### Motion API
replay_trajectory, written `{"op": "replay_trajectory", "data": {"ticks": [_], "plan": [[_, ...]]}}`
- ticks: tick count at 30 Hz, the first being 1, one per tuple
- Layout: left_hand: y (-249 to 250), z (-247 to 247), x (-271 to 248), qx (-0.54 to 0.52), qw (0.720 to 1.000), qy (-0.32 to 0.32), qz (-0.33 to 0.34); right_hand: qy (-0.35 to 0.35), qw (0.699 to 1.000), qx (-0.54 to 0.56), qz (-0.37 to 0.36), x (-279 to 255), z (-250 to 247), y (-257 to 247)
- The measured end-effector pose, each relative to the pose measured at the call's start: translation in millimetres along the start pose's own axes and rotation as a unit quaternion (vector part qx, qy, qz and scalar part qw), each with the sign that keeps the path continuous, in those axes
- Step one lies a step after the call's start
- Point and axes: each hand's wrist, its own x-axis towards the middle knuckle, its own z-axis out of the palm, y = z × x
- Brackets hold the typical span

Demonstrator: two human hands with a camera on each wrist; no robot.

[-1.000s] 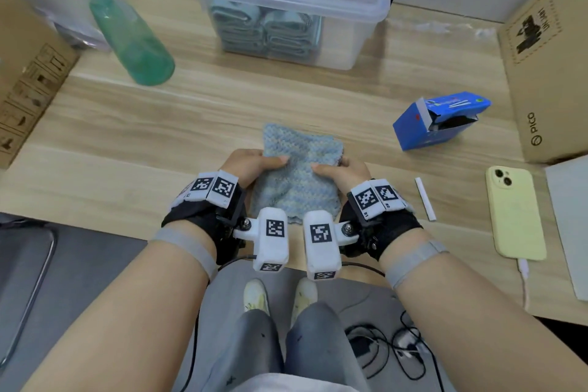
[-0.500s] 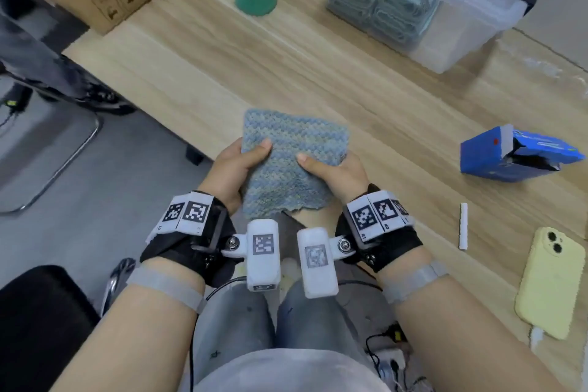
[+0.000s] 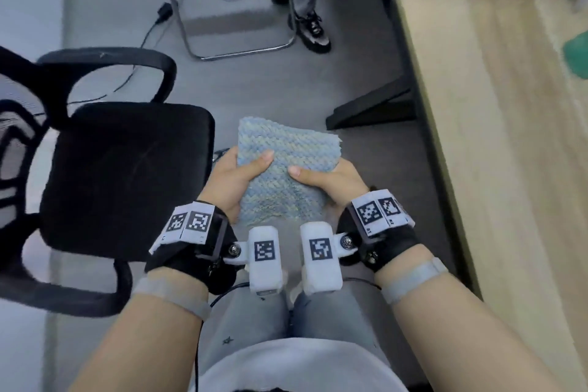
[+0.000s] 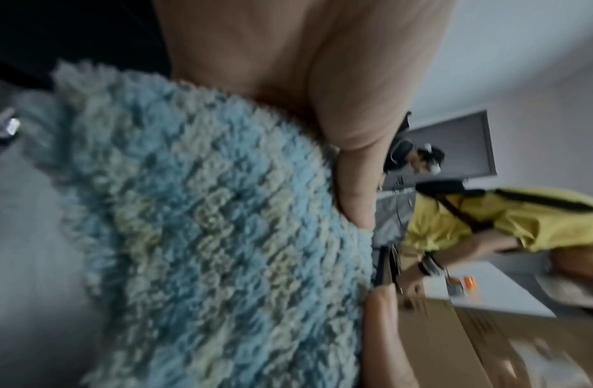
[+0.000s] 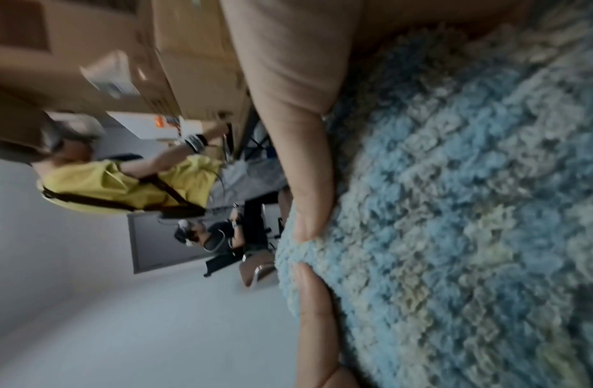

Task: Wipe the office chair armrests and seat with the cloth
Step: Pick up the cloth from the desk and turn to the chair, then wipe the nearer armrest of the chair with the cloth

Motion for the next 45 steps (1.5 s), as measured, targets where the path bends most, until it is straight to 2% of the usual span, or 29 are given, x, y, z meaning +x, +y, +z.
{"op": "replay_trajectory", "data": {"ticks": [3,11,16,21,26,28,30,32,34,35,38,39,40,43,45], "plan": [[8.2,-58.3,-18.8,-0.025,0.998,0.053,0.016,-0.032,0.996,-0.055,0.062,18.8,57.6,9.8],[-9.4,-191.2,-67.3,-0.118,0.97,0.206,0.05,-0.127,0.972,-0.145,0.136,53.3,192.0,63.5],[-43.0,-238.2,-82.9,-0.177,0.938,0.293,0.045,-0.199,0.946,-0.158,0.203,67.9,240.9,104.9],[-70.9,-261.9,-94.6,-0.221,0.908,0.353,0.053,-0.225,0.929,-0.176,0.238,81.7,269.7,137.4],[-106.6,-290.4,-115.5,-0.279,0.845,0.448,0.088,-0.201,0.922,-0.243,0.224,86.9,302.2,163.4],[-128.4,-307.9,-129.8,-0.312,0.802,0.499,0.1,-0.197,0.935,-0.243,0.165,88.4,319.2,173.2],[-152.2,-327.3,-141.2,-0.346,0.759,0.543,0.096,-0.229,0.934,-0.27,0.044,90.0,340.3,183.8],[-172.9,-343.6,-145.4,-0.359,0.744,0.559,0.074,-0.267,0.889,-0.362,-0.087,88.9,361.1,198.5],[-185.4,-357.4,-143.3,-0.353,0.759,0.545,0.047,-0.293,0.822,-0.462,-0.159,89.1,376.4,221.3],[-188.0,-362.5,-140.5,-0.346,0.775,0.528,0.034,-0.305,0.796,-0.496,-0.166,89.2,381.6,233.5],[-188.5,-375.0,-132.8,-0.321,0.823,0.469,0.01,-0.328,0.747,-0.565,-0.122,89.8,388.4,266.4],[-188.1,-379.2,-130.8,-0.308,0.836,0.454,0.005,-0.338,0.722,-0.592,-0.121,90.2,387.7,275.0],[-187.2,-383.1,-129.7,-0.291,0.85,0.44,0.001,-0.353,0.683,-0.623,-0.144,90.7,385.9,281.7],[-183.8,-393.0,-127.8,-0.229,0.887,0.401,-0.007,-0.369,0.537,-0.712,-0.261,90.5,380.8,290.1],[-180.9,-396.6,-127.1,-0.199,0.904,0.378,-0.003,-0.371,0.472,-0.754,-0.265,91.5,383.3,289.1]]}}
